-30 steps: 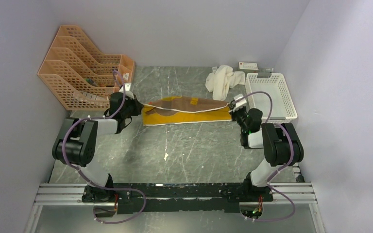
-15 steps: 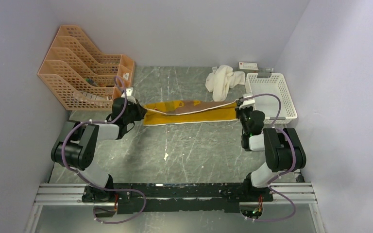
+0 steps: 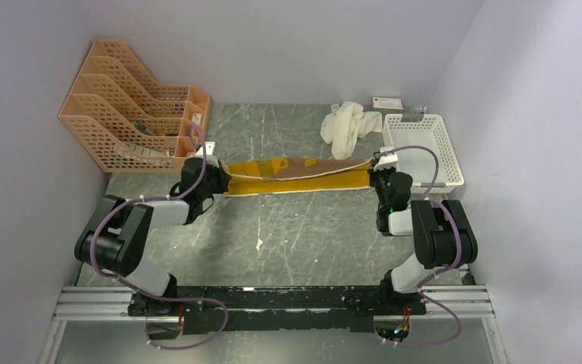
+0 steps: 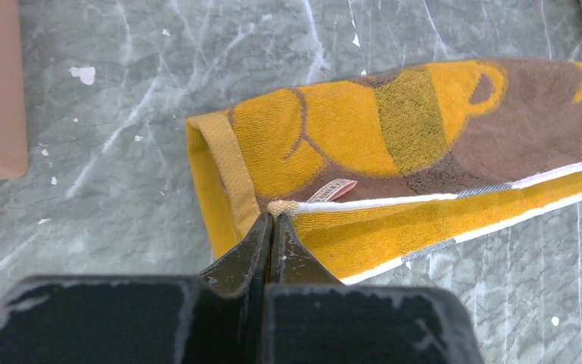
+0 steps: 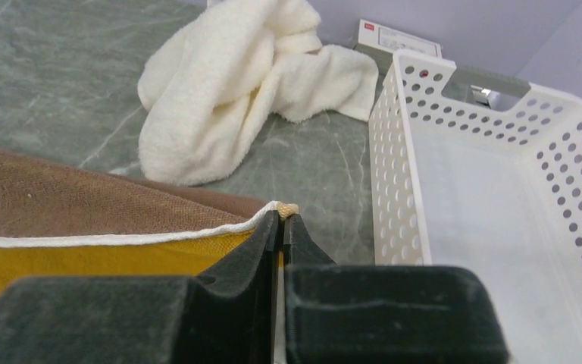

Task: Roll the towels
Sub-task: Fold the towel at the center of the board.

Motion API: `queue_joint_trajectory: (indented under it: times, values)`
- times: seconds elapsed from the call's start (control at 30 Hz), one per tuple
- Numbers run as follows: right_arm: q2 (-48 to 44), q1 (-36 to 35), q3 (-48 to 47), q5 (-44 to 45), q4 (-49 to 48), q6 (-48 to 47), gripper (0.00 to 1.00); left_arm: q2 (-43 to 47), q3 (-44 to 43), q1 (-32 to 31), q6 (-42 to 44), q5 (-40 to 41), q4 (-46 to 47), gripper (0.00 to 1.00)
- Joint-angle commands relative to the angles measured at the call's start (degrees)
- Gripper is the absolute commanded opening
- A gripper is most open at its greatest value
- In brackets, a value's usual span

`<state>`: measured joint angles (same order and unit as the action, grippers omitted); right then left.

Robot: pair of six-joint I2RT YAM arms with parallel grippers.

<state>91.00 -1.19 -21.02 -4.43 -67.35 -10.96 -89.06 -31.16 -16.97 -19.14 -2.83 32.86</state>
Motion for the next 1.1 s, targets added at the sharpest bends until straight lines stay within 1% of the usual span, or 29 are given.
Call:
queue_joint_trajectory:
  times: [0.0,0.07,0.1,0.13,0.17,0.2,0.23,0.27,0.3,0.37,0.4,0.47,0.53,0.6,0.63,0.67,0.7,0.73,0.77,0.8,0.83,0.87,0.9,1.0,1.07]
  values:
    - [-0.96,0.22,1.75,2.89,-1.81,-0.32,0.0,1.77,1.02,-2.79,2.07,5.4,-1.28,0.07]
    - [-1.6,0.22,1.77,2.83,-1.45,-0.37,0.0,2.28,1.2,-3.12,1.49,5.58,-1.45,0.07]
    - [-1.76,0.22,1.95,2.84,-2.23,-0.38,0.04,2.63,1.08,-3.26,1.32,5.79,-1.87,0.08]
    - [-2.08,0.11,2.33,3.07,-3.56,-0.38,0.21,3.41,0.82,-3.41,1.22,6.31,-2.46,0.12]
    - [-2.33,0.09,2.76,3.59,-5.17,-0.38,0.59,4.12,0.49,-3.57,1.32,6.95,-3.17,0.16]
    - [-2.73,0.08,3.21,3.29,-6.55,-0.53,0.95,5.02,0.06,-3.67,1.48,7.55,-4.02,0.22]
    - [-3.18,0.05,3.69,2.49,-7.92,-1.0,0.99,6.05,-0.48,-3.71,1.74,8.36,-5.16,0.32]
    - [-3.79,0.01,4.11,1.81,-9.04,-1.43,1.0,7.36,-1.0,-3.84,2.01,9.4,-6.3,0.43]
    - [-4.48,-0.1,4.51,1.53,-10.2,-1.51,1.0,8.73,-1.54,-3.86,2.46,10.3,-7.38,0.55]
    - [-5.69,-0.18,5.42,1.85,-13.36,-1.48,1.0,11.3,-3.05,-3.86,3.47,11.93,-9.82,0.88]
    - [-6.18,-0.21,5.84,2.37,-15.37,-1.25,1.0,12.41,-3.83,-3.86,3.93,12.6,-11.62,0.99]
    - [-7.02,-0.19,6.11,3.88,-18.51,-0.07,1.0,14.39,-5.29,-3.86,4.7,13.82,-14.29,0.99]
    - [-7.25,-0.14,5.17,5.48,-19.37,3.19,1.0,15.55,-6.4,-3.79,5.21,14.37,-16.39,0.99]
    - [-7.12,-0.13,3.35,10.66,-17.16,11.41,1.0,14.78,-7.92,-2.44,5.18,11.05,-18.98,0.99]
    - [-7.63,-0.12,1.93,15.02,-13.13,18.52,1.0,13.22,-9.26,-0.9,4.46,7.98,-21.3,0.99]
    - [-8.71,0.1,-0.1,17.4,-5.32,27.44,1.0,11.03,-11.23,0.77,3.12,5.21,-23.94,0.99]
    - [-9.85,0.85,-3.83,16.24,5.82,31.18,1.0,8.2,-13.49,2.87,1.57,2.03,-27.3,0.99]
    - [-9.84,1.26,-8.82,13.64,18.11,31.4,1.0,5.48,-15.67,4.92,0.37,-1.83,-29.95,0.99]
    - [-8.41,1.27,-15.75,12.27,30.73,30.64,1.0,2.56,-17.65,6.7,-0.34,-5.82,-31.73,0.99]
    - [-5.92,1.22,-22.3,11.64,40.38,30.75,1.0,0.16,-19.72,8.11,-0.45,-8.8,-33.36,0.99]
    - [-3.1,1.34,-27.88,9.96,48.17,30.28,1.0,-1.96,-20.96,8.93,-2.68,-10.6,-34.41,0.99]
    - [-0.91,1.36,-32.2,9.54,53.2,29.1,1.0,-4.42,-22.04,9.65,-3.17,-12.72,-35.01,0.99]
    - [0.25,1.31,-34.46,9.55,55.73,28.59,1.0,-5.92,-22.84,10.13,-3.64,-14.46,-35.33,0.99]
    - [0.28,1.4,-34.4,10.6,56.83,29.88,1.0,-8.9,-24.23,10.47,-5.25,-18.89,-34.81,0.98]
    - [0.42,1.47,-34.68,9.66,58.59,31.1,0.98,-10.25,-24.55,10.47,-6.43,-21.13,-33.89,0.92]
